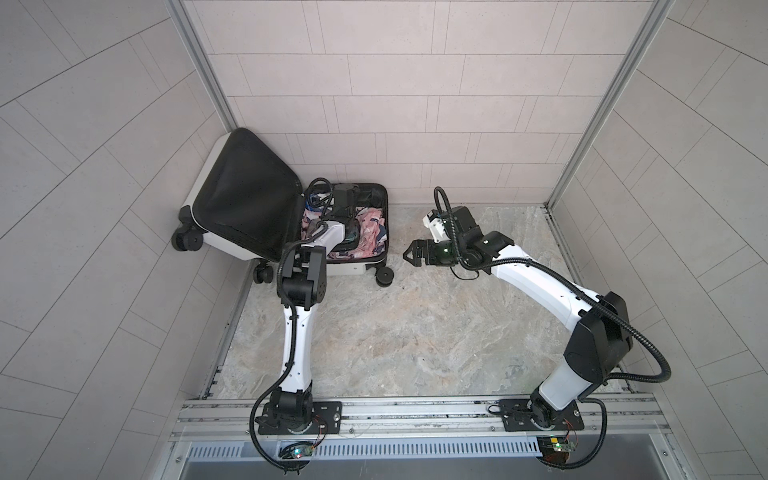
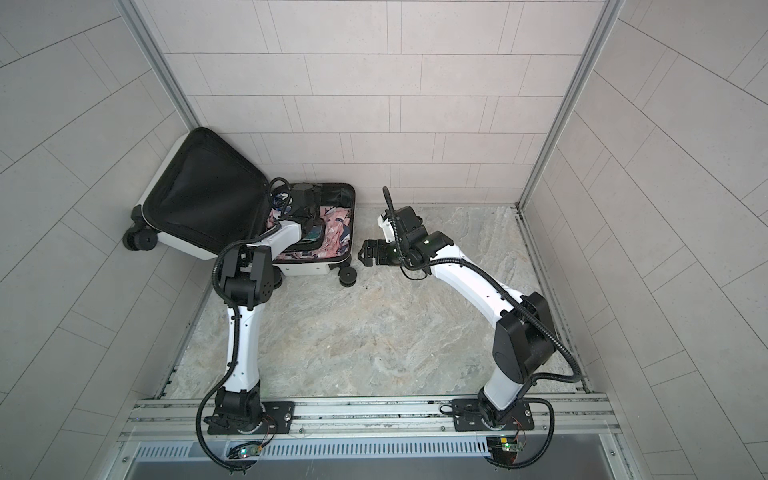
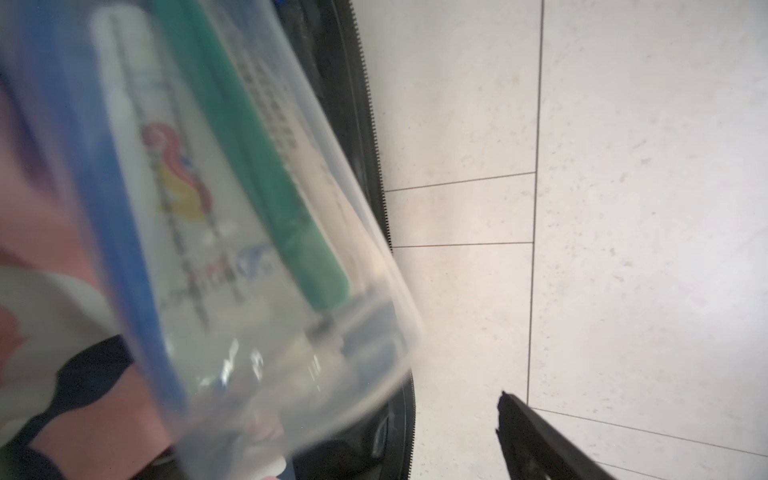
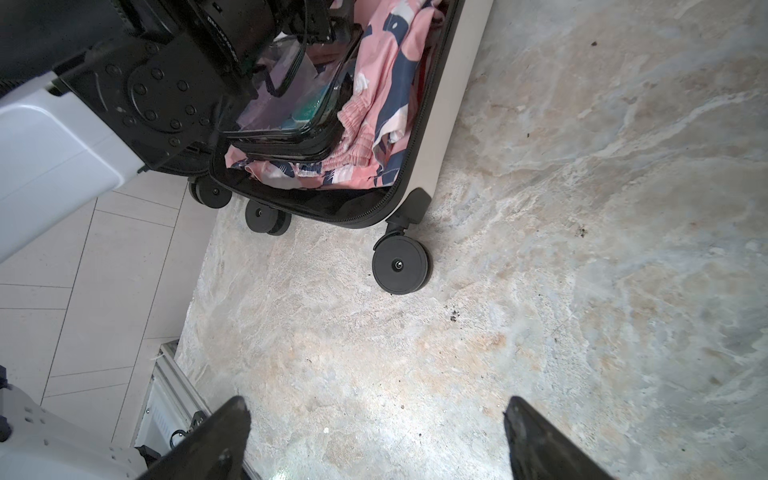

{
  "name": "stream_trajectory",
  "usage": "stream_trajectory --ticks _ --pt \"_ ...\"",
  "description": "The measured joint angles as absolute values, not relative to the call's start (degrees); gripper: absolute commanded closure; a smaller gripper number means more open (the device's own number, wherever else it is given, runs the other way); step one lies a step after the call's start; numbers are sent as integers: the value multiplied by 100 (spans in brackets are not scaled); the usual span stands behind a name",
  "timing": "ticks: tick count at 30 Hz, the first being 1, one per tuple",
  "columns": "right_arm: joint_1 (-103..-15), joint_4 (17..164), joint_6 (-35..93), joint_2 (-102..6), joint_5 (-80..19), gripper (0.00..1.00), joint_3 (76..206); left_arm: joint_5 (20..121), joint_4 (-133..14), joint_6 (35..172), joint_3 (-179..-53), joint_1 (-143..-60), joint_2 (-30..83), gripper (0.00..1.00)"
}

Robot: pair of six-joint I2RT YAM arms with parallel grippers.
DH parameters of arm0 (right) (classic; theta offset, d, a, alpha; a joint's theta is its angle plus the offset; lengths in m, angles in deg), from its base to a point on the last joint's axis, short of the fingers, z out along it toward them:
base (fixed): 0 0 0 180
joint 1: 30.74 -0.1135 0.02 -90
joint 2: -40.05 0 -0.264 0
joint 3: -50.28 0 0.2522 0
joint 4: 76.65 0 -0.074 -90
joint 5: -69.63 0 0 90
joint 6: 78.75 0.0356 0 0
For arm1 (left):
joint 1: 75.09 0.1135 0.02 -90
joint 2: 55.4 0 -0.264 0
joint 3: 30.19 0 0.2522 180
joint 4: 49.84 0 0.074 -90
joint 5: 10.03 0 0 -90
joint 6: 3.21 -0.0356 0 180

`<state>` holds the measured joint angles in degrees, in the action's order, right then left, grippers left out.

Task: Pack the luggage
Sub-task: 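Lower the cup with the left gripper into the suitcase beside the pouch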

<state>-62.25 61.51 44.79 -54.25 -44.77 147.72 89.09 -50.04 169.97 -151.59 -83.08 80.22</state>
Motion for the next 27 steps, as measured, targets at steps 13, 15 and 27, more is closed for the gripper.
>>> stream_trajectory --ticks 13,15,27 --pt "-6273 6153 4501 -5423 -4477 2 14772 8857 -4986 16809 -15098 -8305 7875 0" --pt "-6280 6151 4505 -5423 -4473 1 14775 8861 -4962 16752 -14934 -8334 7683 0" --pt "-6350 6103 4518 -5423 -4370 1 14956 8874 -4720 16153 -14296 -8504 6328 0"
